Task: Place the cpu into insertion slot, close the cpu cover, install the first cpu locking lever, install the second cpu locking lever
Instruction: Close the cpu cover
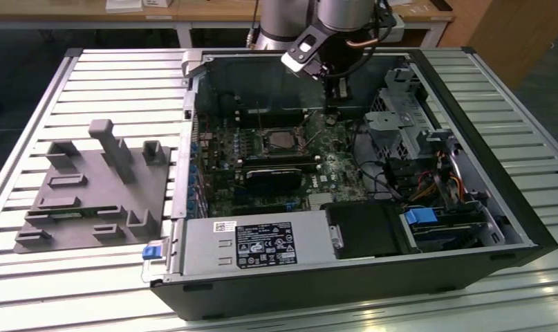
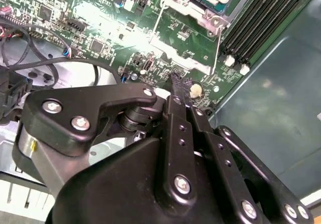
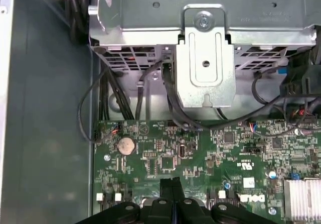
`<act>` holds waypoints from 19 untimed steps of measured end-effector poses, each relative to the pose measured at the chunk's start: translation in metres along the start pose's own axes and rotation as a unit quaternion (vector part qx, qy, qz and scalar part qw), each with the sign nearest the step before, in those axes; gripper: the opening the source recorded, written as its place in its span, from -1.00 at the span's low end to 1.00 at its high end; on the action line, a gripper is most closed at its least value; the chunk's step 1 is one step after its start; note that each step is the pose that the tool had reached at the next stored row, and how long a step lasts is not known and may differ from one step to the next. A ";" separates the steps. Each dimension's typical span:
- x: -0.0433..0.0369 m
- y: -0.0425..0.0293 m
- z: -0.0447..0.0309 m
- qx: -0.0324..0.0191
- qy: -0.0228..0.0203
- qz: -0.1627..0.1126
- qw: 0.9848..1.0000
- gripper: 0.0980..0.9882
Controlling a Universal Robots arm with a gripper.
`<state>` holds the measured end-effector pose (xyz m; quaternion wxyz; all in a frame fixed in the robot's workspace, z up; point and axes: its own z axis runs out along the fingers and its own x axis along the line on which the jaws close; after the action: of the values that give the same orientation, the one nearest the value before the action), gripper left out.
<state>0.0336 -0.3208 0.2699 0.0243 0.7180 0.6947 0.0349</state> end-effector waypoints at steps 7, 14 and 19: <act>0.0000 0.0027 0.0078 0.000 0.000 0.005 1.000 -0.99; -0.0001 0.0037 0.0165 0.000 -0.001 0.009 1.000 -0.99; -0.0001 0.0038 0.0168 0.000 -0.001 0.009 1.000 -0.99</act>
<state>0.0388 -0.3208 0.2534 0.0248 0.7243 0.6882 0.0345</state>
